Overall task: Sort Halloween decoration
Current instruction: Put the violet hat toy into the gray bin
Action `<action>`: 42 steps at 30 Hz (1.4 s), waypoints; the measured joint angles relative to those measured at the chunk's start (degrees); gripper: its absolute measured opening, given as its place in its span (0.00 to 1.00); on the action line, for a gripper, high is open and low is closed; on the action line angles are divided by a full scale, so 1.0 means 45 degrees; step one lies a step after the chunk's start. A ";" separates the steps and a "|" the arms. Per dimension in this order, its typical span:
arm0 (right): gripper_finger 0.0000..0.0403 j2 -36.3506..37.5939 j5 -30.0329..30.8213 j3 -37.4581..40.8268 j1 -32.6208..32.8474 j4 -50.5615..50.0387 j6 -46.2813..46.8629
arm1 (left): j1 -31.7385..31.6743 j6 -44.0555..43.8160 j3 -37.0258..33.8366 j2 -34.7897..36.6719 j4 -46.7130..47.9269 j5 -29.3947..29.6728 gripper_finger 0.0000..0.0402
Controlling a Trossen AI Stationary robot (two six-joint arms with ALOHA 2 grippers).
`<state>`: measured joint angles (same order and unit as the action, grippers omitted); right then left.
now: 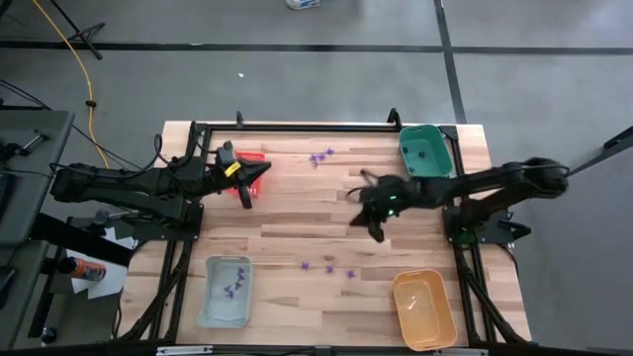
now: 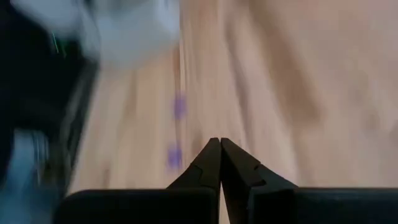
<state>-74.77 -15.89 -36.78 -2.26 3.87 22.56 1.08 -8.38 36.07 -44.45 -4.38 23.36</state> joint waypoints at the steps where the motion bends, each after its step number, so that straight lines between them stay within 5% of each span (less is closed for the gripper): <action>1: 0.00 0.0380 0.0519 0.0255 0.0000 0.1027 0.0262 | 0.0000 0.0156 0.0000 0.0000 0.0000 -0.0450 0.00; 6: 0.00 0.1279 0.2557 0.0569 -0.0005 0.5709 -0.0472 | 0.0005 0.0256 0.0000 -0.0009 0.0001 -0.1638 0.00; 9: 0.00 0.1299 0.2742 0.0224 -0.0005 0.6618 -0.1567 | 0.0005 0.0251 0.0000 -0.0116 0.0003 -0.1943 0.00; 42: 0.00 0.1285 0.2864 -0.0558 -0.0005 0.5498 -0.2752 | 0.0005 0.0553 0.0000 -0.1205 -0.0720 -0.2032 0.00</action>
<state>-68.99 -3.01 -39.29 -2.28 28.62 10.17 1.10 -5.89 36.07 -49.87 -7.62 14.21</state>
